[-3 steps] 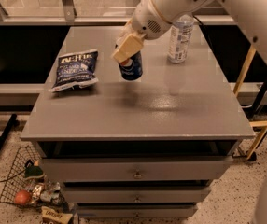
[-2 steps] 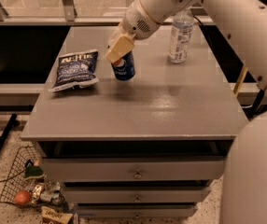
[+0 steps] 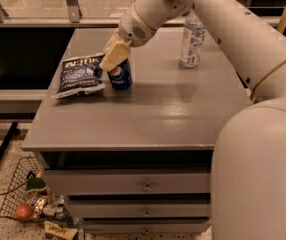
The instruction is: Move pepsi can near blue chip bag
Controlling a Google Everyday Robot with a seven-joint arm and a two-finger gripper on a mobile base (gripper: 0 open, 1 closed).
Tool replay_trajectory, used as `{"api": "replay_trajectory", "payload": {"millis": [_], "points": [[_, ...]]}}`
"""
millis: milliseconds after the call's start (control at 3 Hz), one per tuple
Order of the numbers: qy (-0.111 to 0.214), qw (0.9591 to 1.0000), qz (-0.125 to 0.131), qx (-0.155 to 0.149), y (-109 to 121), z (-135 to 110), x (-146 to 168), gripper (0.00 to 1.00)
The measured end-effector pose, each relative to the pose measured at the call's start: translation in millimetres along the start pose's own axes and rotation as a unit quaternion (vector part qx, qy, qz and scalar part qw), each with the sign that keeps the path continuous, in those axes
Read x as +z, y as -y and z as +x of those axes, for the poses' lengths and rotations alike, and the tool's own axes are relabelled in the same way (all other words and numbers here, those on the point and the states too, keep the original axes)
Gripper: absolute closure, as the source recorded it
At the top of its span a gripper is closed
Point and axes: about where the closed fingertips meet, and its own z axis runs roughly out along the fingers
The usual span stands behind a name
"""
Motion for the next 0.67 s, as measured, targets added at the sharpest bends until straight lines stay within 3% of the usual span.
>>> {"api": "replay_trajectory", "payload": {"millis": [333,667], "points": [[0.014,0.9998,-0.013,-0.005,-2.7,-7.5,12.3,1.0],[0.014,0.9998,-0.015,-0.005,-2.9,-7.7,15.3,0.81]]}}
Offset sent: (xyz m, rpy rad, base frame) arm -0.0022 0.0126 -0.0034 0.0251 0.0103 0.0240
